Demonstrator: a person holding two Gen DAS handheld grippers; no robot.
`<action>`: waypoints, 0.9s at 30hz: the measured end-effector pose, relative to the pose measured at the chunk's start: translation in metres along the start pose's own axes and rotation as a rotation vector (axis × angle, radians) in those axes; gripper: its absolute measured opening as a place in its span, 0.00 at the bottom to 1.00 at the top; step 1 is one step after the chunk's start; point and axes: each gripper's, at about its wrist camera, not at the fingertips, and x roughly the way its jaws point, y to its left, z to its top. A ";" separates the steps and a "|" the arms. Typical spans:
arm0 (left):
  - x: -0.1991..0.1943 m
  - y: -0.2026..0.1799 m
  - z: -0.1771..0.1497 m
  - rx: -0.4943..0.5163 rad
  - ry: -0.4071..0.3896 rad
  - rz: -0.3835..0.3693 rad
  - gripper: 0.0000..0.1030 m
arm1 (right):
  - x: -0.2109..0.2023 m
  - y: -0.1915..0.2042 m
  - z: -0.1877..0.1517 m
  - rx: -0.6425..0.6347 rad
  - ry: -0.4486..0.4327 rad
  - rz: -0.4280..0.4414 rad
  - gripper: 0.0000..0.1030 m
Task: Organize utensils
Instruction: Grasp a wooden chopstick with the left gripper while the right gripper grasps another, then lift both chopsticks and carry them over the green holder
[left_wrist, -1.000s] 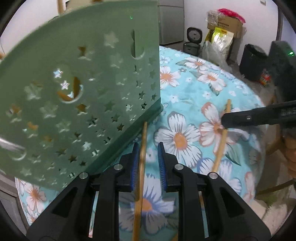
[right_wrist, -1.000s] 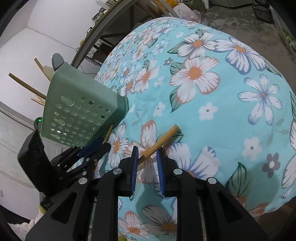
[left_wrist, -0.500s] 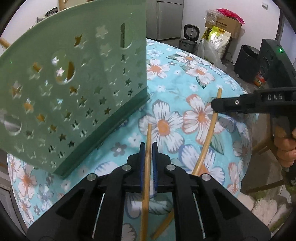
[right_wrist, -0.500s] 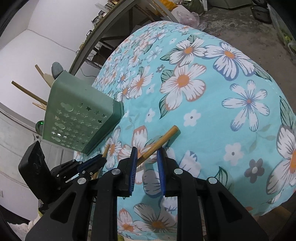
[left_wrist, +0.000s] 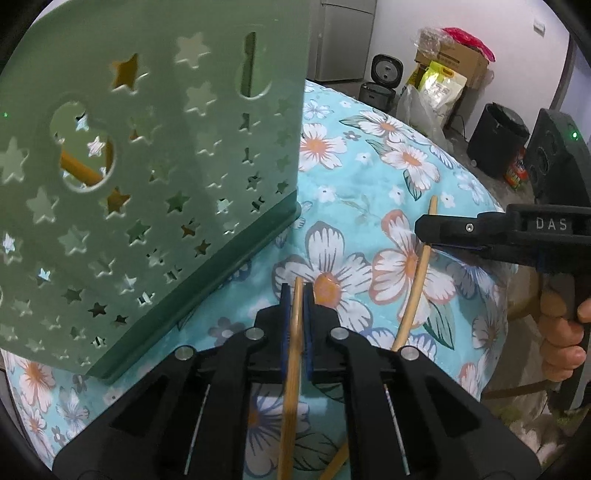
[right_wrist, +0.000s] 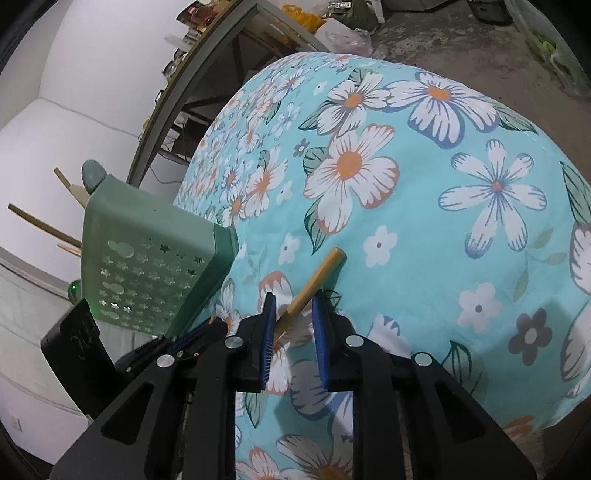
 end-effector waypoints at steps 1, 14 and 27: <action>-0.001 0.001 0.000 -0.006 -0.004 -0.002 0.05 | 0.000 0.000 0.000 0.005 -0.003 0.006 0.18; -0.125 0.024 0.002 -0.054 -0.270 -0.071 0.04 | -0.053 0.077 0.003 -0.288 -0.166 0.096 0.11; -0.285 0.067 0.024 -0.180 -0.750 -0.059 0.04 | -0.088 0.125 -0.005 -0.472 -0.255 0.081 0.09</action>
